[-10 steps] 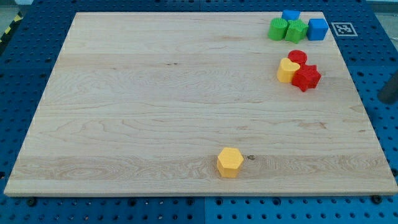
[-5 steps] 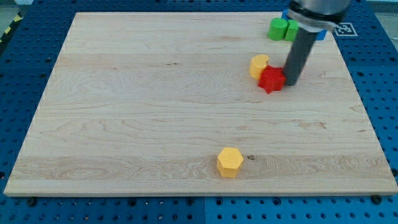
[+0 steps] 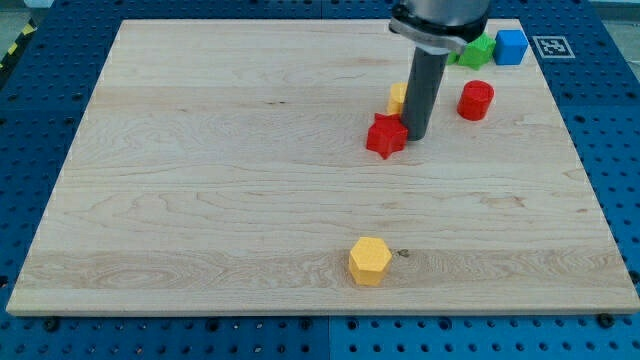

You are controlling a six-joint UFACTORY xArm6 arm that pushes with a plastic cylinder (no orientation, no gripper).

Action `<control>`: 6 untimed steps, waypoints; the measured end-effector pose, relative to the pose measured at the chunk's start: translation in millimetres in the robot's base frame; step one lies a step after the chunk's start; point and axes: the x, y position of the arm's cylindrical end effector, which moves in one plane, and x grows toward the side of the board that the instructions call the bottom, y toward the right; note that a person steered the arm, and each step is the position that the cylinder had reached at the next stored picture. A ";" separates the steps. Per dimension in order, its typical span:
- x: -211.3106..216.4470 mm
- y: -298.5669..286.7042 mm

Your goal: Move the red star to the yellow hexagon

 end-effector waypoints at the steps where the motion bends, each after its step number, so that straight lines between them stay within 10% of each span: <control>1: -3.0 -8.9; 6: 16.1 -77.0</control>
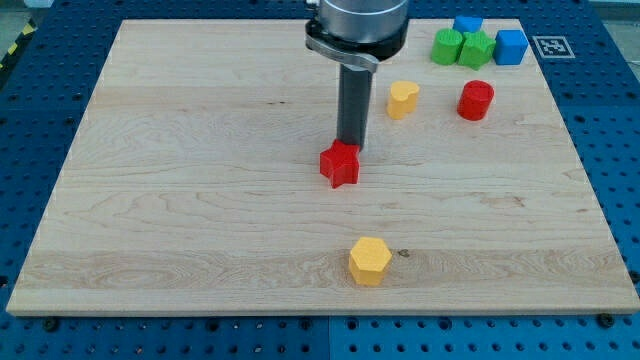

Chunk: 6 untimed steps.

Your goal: Move the red star to the yellow hexagon

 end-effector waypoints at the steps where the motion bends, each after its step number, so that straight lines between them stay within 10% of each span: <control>1: 7.7 -22.7; 6: 71.3 14.5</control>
